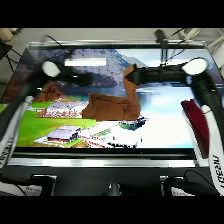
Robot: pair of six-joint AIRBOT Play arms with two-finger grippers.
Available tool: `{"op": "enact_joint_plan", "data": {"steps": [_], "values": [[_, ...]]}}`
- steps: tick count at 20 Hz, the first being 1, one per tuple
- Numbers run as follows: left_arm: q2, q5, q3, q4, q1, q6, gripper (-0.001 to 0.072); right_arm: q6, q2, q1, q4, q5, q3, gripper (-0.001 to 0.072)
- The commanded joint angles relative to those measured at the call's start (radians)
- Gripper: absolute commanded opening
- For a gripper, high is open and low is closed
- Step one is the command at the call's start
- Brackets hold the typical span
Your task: Fold the shirts.
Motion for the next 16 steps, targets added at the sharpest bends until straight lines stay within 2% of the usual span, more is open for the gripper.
{"op": "enact_joint_plan", "data": {"steps": [1, 3, 6, 7, 8, 10, 12, 16], "values": [[0.184, -0.203, 0.001, 0.389, 0.222, -0.082, 0.0023, -0.003, -0.118, 0.175, 0.053, -0.18, 0.0, 0.0017], [0.244, -0.216, 0.001, 0.37, 0.311, -0.083, 0.0023, -0.003, -0.199, 0.262, 0.082, -0.262, 0.0, 0.0017], [0.289, -0.215, 0.001, 0.338, 0.347, -0.082, 0.0023, -0.002, -0.319, 0.35, 0.116, -0.356, 0.0, 0.0039], [0.293, -0.216, 0.001, 0.33, 0.341, -0.081, 0.0023, -0.002, -0.351, 0.367, 0.134, -0.392, 0.0, 0.0324], [0.293, -0.216, 0.001, 0.327, 0.331, -0.082, 0.0023, -0.007, -0.366, 0.372, 0.154, -0.4, 0.0, 0.0652], [0.291, -0.212, -0.013, 0.325, 0.305, -0.081, 0.0023, -0.065, -0.349, 0.338, 0.142, -0.335, 0.0, 0.0677], [0.291, -0.209, -0.039, 0.325, 0.283, -0.055, 0.0023, -0.051, -0.294, 0.248, 0.044, -0.187, 0.0, 0.0677], [0.291, -0.184, -0.108, 0.323, 0.269, -0.036, 0.0023, 0.101, -0.175, -0.024, -0.403, 0.079, 0.0, 0.0676]]}}
